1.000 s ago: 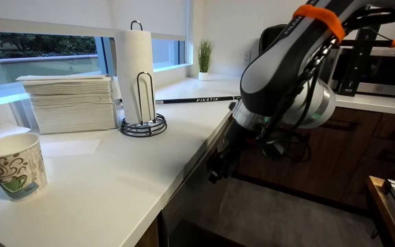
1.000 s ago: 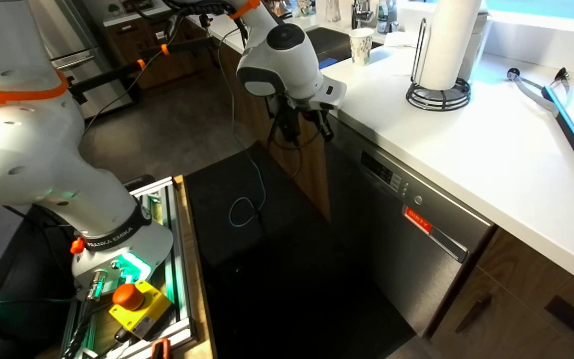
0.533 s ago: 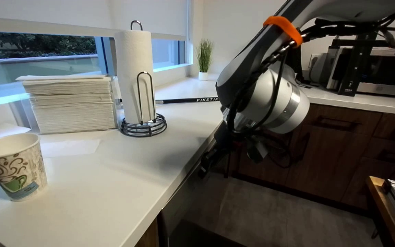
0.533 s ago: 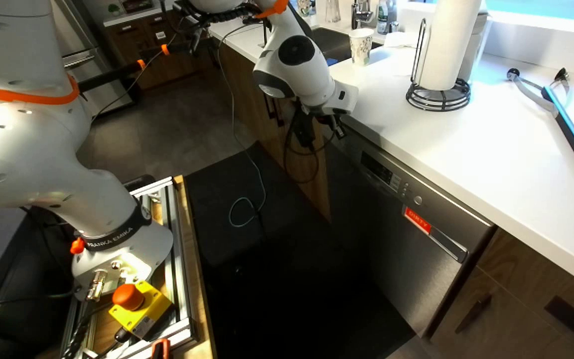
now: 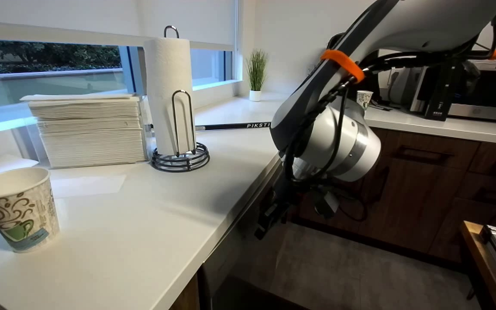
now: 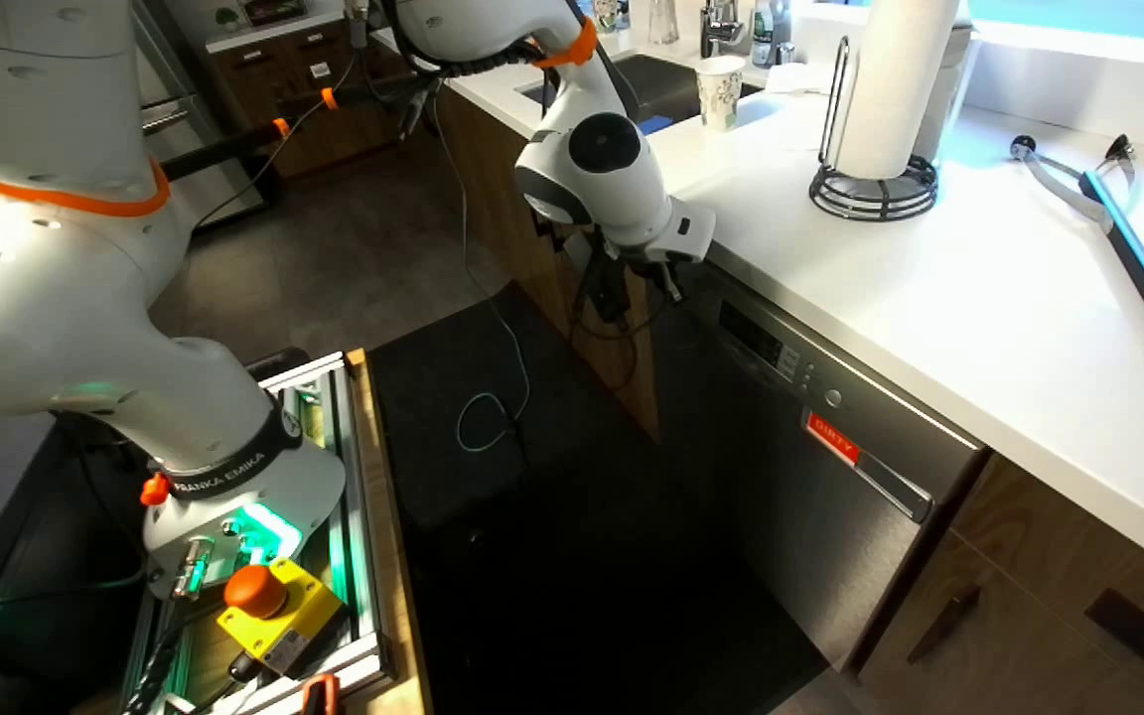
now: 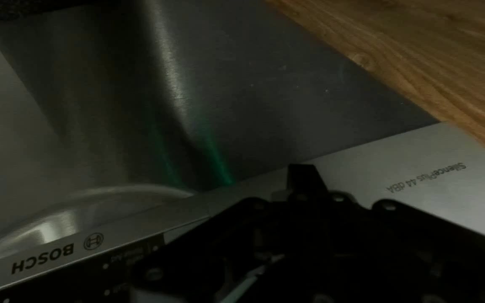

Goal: Press the button on the oven

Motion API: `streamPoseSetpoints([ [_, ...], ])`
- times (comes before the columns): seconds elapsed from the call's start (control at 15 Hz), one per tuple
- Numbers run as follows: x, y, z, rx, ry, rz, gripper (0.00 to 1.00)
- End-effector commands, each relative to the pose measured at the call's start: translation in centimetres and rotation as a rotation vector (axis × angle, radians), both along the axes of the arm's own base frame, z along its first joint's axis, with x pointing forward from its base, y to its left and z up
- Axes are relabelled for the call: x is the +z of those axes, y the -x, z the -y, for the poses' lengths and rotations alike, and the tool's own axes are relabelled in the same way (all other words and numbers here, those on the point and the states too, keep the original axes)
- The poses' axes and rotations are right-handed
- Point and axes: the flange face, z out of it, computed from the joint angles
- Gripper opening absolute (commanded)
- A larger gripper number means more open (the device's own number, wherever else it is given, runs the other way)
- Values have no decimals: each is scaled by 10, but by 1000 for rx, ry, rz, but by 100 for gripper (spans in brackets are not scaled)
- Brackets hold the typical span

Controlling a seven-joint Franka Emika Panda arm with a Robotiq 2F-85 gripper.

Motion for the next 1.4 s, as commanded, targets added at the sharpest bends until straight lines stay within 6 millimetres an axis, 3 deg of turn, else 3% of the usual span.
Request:
streamPoseSetpoints([
  [0.0, -4, -6, -3, 13, -44, 17, 0],
  [0.27, 1, -13, -2, 13, -60, 55, 0],
  [0.8, -14, -10, 6, 14, -84, 42, 0],
  [1.33, -14, -14, 6, -6, -76, 75, 0],
])
